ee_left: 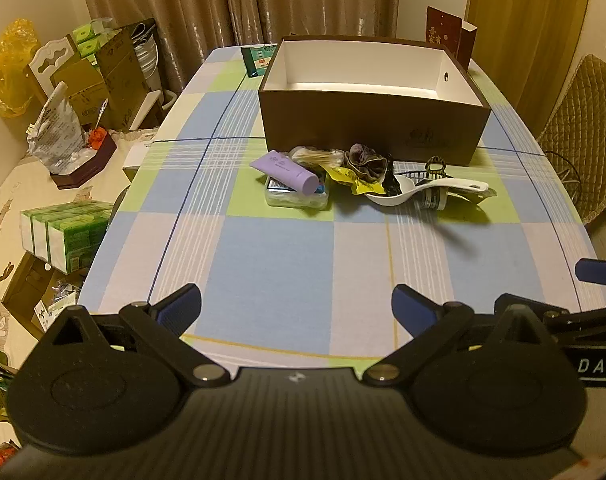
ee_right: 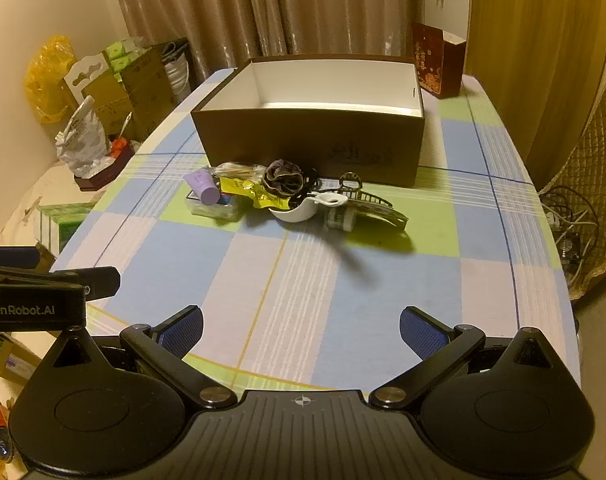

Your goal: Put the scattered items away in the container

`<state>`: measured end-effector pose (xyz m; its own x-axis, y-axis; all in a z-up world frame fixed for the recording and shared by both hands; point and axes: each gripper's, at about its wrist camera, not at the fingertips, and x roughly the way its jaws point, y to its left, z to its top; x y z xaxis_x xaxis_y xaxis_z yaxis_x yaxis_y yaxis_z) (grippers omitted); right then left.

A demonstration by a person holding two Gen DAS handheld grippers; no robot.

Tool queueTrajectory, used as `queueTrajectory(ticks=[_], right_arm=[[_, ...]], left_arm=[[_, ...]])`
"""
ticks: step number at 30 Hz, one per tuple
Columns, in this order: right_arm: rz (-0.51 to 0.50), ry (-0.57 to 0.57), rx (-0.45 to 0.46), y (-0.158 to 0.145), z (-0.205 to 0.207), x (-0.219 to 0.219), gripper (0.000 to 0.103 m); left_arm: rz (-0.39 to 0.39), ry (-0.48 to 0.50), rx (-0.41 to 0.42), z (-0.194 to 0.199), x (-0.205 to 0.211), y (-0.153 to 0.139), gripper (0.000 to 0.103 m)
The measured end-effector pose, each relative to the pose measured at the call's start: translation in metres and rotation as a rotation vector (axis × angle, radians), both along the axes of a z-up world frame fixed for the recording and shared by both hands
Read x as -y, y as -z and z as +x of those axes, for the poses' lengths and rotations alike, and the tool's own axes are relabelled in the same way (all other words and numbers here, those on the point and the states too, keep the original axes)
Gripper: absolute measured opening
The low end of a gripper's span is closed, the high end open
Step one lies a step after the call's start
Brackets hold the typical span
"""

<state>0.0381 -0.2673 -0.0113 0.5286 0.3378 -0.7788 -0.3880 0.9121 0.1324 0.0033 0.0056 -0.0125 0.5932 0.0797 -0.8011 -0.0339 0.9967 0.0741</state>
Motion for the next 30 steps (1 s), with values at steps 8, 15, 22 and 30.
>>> queueTrajectory(ticks=[8, 15, 22, 30], right_arm=[[-0.001, -0.004, -0.002, 0.0010, -0.0019, -0.0010, 0.101], [-0.002, 0.003, 0.000, 0.0001, -0.0035, 0.0002, 0.101], [-0.004, 0.005, -0.003, 0.0001, -0.0030, 0.0004, 0.101], [-0.004, 0.007, -0.006, 0.0021, -0.0018, 0.0029, 0.101]], left_arm=[[-0.007, 0.000, -0.004, -0.0021, 0.0019, 0.0034, 0.100], [-0.007, -0.004, -0.004, -0.0026, 0.0022, 0.0035, 0.100], [-0.008, -0.006, -0.009, -0.0027, 0.0028, 0.0040, 0.100], [-0.008, -0.016, -0.011, -0.0025, 0.0033, 0.0057, 0.100]])
